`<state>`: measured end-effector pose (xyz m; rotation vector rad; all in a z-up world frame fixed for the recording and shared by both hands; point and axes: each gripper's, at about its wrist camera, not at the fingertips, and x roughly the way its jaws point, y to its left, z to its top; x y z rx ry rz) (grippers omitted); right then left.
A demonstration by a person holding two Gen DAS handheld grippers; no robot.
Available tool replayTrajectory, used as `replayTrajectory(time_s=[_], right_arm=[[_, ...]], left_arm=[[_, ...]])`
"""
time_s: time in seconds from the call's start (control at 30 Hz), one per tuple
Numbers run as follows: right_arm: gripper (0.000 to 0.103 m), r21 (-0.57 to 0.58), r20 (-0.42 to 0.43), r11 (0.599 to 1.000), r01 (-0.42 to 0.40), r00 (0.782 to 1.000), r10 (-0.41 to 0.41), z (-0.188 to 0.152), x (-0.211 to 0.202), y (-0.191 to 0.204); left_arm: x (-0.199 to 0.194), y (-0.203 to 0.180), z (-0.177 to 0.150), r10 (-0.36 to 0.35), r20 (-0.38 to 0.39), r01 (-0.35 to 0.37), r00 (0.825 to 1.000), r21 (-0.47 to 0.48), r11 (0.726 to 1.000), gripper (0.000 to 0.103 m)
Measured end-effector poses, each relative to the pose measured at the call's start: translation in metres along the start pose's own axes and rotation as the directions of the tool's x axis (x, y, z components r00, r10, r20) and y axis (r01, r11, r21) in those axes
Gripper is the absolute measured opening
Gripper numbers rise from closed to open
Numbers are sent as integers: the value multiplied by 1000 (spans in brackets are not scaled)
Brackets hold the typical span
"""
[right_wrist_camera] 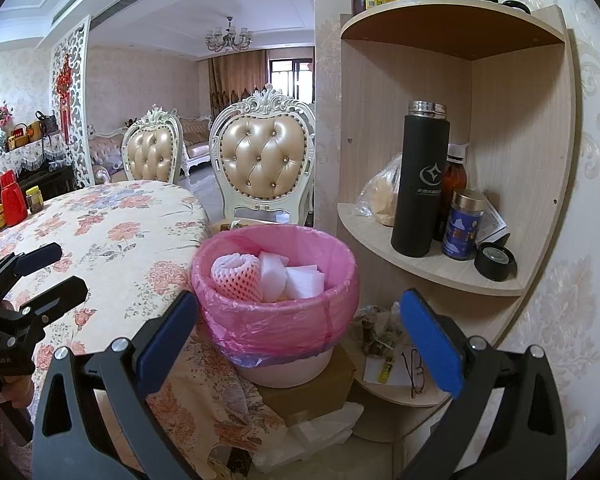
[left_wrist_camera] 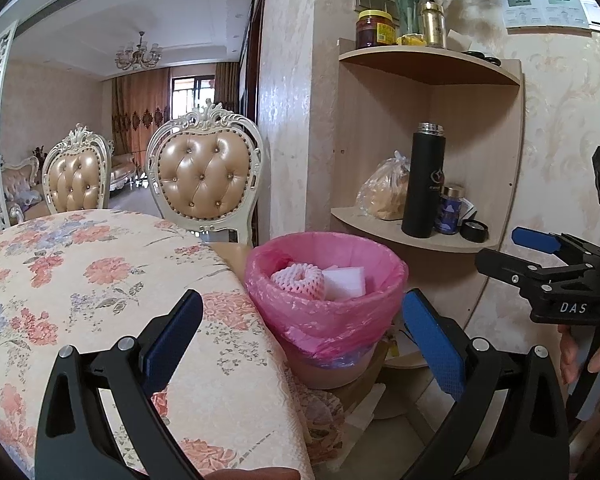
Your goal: Collect trash
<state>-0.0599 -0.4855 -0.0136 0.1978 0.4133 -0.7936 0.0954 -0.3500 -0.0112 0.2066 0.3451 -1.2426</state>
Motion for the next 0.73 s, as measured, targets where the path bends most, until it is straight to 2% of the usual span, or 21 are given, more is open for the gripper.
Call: replayTrajectory(time_s=[0.43,0.73], right_arm=[[98,0,-3,1000,3,1000,-3,0,0,1],[98,1,-3,1000,1,1000,-1,-2,1,0]], left_arm=[[6,2,-4,3,-26,-4,1000,-17,1000,97],[7,1,-4,14,-13,-14,1000,-18,1000,97]])
